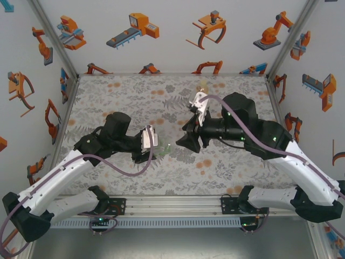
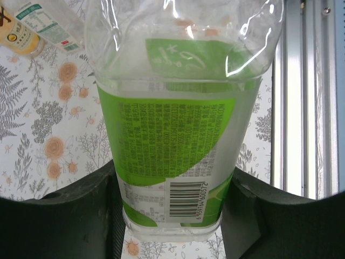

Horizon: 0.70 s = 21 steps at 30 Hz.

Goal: Screw on the bottle caps

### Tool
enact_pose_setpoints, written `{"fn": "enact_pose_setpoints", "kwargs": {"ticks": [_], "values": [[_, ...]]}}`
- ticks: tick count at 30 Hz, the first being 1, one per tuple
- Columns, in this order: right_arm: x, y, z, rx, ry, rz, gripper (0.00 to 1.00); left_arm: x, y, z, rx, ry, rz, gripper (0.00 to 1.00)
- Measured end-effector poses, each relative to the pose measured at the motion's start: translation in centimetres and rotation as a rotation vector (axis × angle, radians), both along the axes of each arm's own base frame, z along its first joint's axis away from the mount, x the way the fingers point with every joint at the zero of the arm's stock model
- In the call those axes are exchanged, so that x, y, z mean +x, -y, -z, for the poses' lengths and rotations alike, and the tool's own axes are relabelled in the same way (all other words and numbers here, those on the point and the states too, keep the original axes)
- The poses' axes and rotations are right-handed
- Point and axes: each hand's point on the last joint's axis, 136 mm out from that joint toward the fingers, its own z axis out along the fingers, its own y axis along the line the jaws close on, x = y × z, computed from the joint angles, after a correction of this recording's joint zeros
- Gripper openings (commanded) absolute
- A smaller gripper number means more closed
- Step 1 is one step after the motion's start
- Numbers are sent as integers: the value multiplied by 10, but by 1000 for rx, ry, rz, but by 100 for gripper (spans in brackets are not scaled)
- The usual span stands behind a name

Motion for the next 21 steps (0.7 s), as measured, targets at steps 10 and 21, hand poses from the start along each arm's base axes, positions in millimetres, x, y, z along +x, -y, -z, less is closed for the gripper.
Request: {"fn": "enact_pose_setpoints", "kwargs": {"ticks": [10, 21], "values": [[-16, -8, 33, -142, 145, -223, 48, -8, 1, -5, -23, -11, 31, 0], [-10, -17, 51, -158, 169, -230, 42, -9, 0, -5, -17, -5, 41, 0]]}}
